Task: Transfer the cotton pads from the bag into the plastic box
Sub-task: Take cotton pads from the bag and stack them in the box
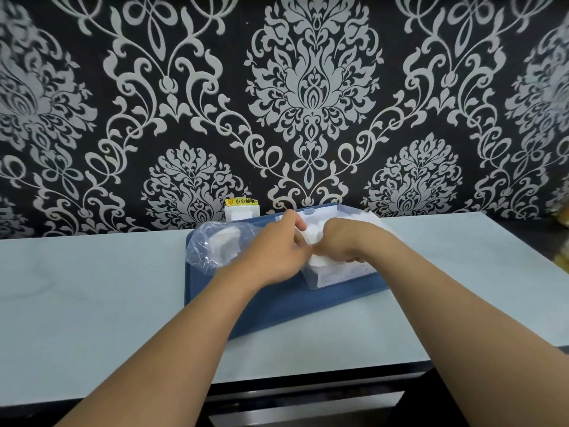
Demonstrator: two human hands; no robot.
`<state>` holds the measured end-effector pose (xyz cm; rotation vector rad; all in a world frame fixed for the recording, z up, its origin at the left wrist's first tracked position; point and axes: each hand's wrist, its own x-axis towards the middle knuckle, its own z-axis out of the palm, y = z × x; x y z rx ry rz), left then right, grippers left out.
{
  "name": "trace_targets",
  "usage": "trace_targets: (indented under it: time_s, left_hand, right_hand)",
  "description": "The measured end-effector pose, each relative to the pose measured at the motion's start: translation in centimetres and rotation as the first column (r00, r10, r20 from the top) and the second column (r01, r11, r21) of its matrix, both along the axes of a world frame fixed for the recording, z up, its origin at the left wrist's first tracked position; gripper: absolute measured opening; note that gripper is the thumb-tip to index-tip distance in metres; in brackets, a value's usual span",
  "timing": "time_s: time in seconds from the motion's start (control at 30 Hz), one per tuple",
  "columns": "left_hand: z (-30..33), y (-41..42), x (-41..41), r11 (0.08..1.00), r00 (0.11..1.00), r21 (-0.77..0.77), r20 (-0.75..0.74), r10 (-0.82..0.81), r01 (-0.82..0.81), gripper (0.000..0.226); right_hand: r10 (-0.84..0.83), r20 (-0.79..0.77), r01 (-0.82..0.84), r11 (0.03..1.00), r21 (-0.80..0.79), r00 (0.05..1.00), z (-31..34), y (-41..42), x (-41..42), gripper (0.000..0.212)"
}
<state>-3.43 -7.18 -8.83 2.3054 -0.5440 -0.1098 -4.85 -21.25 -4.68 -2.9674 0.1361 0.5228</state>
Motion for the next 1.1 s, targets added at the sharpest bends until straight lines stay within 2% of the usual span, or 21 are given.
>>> trace_targets:
  time_s: [0.07,0.13,0.2,0.3,0.37,0.43,0.5,0.57,0.63,0.77,0.87,0.97,1.03,1.1]
  left_hand:
    - [-0.5,-0.5,-0.2,0.991,0.997,0.136,0.076,-0.030,0.019,0.031]
    - [-0.8,-1.2,-0.4,0.973,0.990,0.231,0.140,-0.011,-0.022,0.036]
    - [-0.8,-1.6,-0.5,0.959,0.985,0.280,0.170,0.006,-0.054,0.032]
    - [-0.4,-1.9,-1.0,0.949,0.976,0.309,0.218,-0.011,-0.059,0.015]
    - [-0.4,-1.9,-1.1,0.942,0.972,0.331,0.234,-0.034,-0.047,0.009]
    - [-0.5,-1.8,-1.0,0.932,0.974,0.361,0.221,-0.055,-0.029,0.020]
    - [-0.7,-1.7,-0.9,0.931,0.978,0.364,0.204,-0.045,-0.034,0.028]
    - [-0.8,-1.9,-0.9,0.932,0.979,0.360,0.203,-0.035,-0.041,0.030]
    - [-0.7,-2.1,-1.1,0.929,0.977,0.367,0.213,-0.033,-0.049,0.031]
    - [-0.6,-2.0,-1.3,0.914,0.972,0.402,0.232,-0.036,-0.062,0.033]
    - [-0.7,-1.8,-1.2,0.909,0.970,0.410,0.241,-0.028,-0.076,0.034]
    - [-0.6,-1.3,-0.8,0.914,0.974,0.401,0.222,-0.037,-0.057,0.032]
    - [-0.5,-1.0,-0.7,0.917,0.976,0.397,0.212,-0.043,-0.046,0.033]
    - [-0.4,-0.9,-0.7,0.918,0.978,0.395,0.204,-0.044,-0.041,0.031]
  right_hand:
    - [0.005,0.052,0.002,0.992,-0.128,0.999,-0.9,0.5,0.5,0.025]
    - [-0.043,0.122,0.064,0.984,-0.169,0.992,-1.6,0.8,0.6,0.010]
    - [-0.067,0.205,0.104,0.979,-0.174,0.976,-1.8,0.8,0.4,0.016]
    - [-0.068,0.314,0.129,0.976,-0.176,0.947,-2.2,0.3,0.4,0.027]
    - [-0.060,0.288,0.110,0.981,-0.158,0.956,-2.3,0.0,0.4,0.022]
    - [-0.002,0.161,0.027,0.987,-0.155,0.987,-2.2,-0.7,0.7,0.016]
    - [0.079,0.027,-0.073,0.981,-0.179,0.996,-1.9,-1.3,1.1,0.021]
    - [0.098,-0.012,-0.098,0.976,-0.194,0.995,-2.0,-1.4,1.4,0.016]
    - [0.064,0.048,-0.053,0.978,-0.201,0.997,-2.2,-1.0,1.3,0.009]
    - [-0.029,0.264,0.076,0.983,-0.170,0.964,-2.9,-0.4,0.6,0.012]
    - [-0.071,0.357,0.098,0.994,-0.058,0.932,-2.8,-0.7,0.4,0.015]
    - [-0.161,0.396,0.098,0.980,0.175,0.904,-2.3,-1.5,0.0,0.026]
    - [-0.218,0.484,0.046,0.938,0.342,0.848,-1.5,-2.1,-0.8,0.030]
    - [-0.235,0.592,-0.114,0.864,0.491,0.770,-0.3,-2.5,-1.5,0.009]
